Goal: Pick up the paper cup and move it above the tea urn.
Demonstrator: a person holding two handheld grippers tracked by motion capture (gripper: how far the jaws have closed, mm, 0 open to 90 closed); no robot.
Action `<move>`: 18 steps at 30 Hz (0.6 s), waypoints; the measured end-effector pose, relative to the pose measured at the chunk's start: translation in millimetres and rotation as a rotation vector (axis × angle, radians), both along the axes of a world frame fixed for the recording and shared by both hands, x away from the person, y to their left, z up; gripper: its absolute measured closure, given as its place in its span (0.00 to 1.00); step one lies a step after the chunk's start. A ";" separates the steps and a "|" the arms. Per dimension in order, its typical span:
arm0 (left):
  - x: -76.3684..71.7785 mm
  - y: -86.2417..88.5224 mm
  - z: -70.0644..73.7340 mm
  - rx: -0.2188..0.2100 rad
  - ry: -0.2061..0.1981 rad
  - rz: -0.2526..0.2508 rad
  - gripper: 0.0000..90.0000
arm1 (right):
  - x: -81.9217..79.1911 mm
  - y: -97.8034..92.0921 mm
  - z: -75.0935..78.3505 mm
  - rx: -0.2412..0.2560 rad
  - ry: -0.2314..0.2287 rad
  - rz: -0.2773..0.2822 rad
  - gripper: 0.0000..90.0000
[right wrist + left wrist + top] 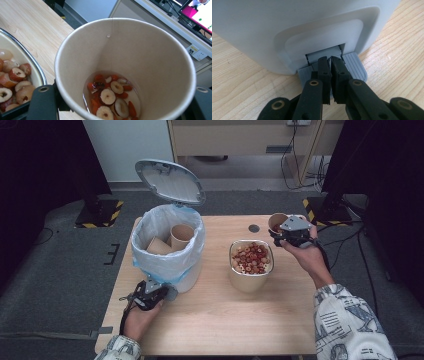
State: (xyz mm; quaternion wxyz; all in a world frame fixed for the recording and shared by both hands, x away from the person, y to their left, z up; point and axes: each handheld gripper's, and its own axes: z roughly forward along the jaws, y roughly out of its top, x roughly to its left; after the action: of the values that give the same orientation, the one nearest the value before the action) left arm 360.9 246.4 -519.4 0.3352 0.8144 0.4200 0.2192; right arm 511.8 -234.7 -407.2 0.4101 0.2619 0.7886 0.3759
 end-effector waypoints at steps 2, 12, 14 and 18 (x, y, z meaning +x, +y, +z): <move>0.0 0.0 0.0 0.001 0.000 0.000 0.95 | -0.1 2.2 0.5 0.001 -0.004 0.005 0.33; 0.1 0.1 0.0 0.000 0.001 -0.001 0.95 | -1.0 9.0 5.2 -0.010 -0.028 0.033 0.33; 0.1 0.1 0.0 -0.001 0.001 0.000 0.95 | -1.3 9.5 5.2 -0.011 -0.030 0.035 0.33; 0.2 0.2 0.0 -0.003 0.002 0.000 0.95 | -2.4 10.9 5.8 -0.021 -0.034 0.048 0.33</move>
State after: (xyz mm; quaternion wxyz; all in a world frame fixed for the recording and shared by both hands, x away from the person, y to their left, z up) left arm 361.1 246.6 -519.4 0.3361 0.8141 0.4204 0.2178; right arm 509.4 -223.8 -401.4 0.4170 0.2322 0.7915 0.3817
